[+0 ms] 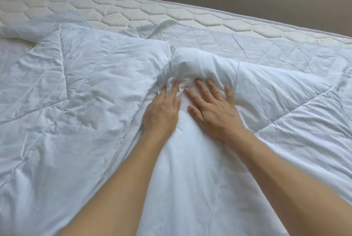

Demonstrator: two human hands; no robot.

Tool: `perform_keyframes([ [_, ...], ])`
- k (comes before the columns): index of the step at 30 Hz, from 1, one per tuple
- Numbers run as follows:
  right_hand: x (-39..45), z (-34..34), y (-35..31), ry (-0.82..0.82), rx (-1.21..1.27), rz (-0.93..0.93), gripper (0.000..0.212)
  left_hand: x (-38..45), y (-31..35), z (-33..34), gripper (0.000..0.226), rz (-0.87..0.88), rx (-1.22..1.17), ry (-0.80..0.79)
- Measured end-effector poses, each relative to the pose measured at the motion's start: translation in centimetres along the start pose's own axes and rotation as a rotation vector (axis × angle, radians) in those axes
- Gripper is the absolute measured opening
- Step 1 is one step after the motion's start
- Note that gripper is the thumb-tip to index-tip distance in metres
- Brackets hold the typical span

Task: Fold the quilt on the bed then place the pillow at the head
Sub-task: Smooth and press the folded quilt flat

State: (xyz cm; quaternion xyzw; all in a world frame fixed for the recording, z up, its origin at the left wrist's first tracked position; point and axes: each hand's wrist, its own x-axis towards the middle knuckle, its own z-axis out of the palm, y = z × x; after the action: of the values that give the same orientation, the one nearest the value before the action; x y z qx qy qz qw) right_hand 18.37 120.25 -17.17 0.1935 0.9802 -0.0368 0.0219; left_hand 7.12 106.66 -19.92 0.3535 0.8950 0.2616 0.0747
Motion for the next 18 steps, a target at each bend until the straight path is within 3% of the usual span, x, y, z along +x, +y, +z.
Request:
perform_keyframes([
  [8,7.7,3.0,4.2,-0.011,0.061,0.154,0.061,-1.5,-1.2,4.9,0.05,-0.029,0.22,0.201],
  [14,8.8,3.4,4.2,-0.003,0.139,0.236,0.061,-0.9,-1.5,5.7,0.051,-0.021,0.263,0.209],
  [18,4.2,1.7,6.0,0.06,0.148,0.323,0.061,-1.1,-1.6,5.2,0.052,-0.024,0.178,0.176],
])
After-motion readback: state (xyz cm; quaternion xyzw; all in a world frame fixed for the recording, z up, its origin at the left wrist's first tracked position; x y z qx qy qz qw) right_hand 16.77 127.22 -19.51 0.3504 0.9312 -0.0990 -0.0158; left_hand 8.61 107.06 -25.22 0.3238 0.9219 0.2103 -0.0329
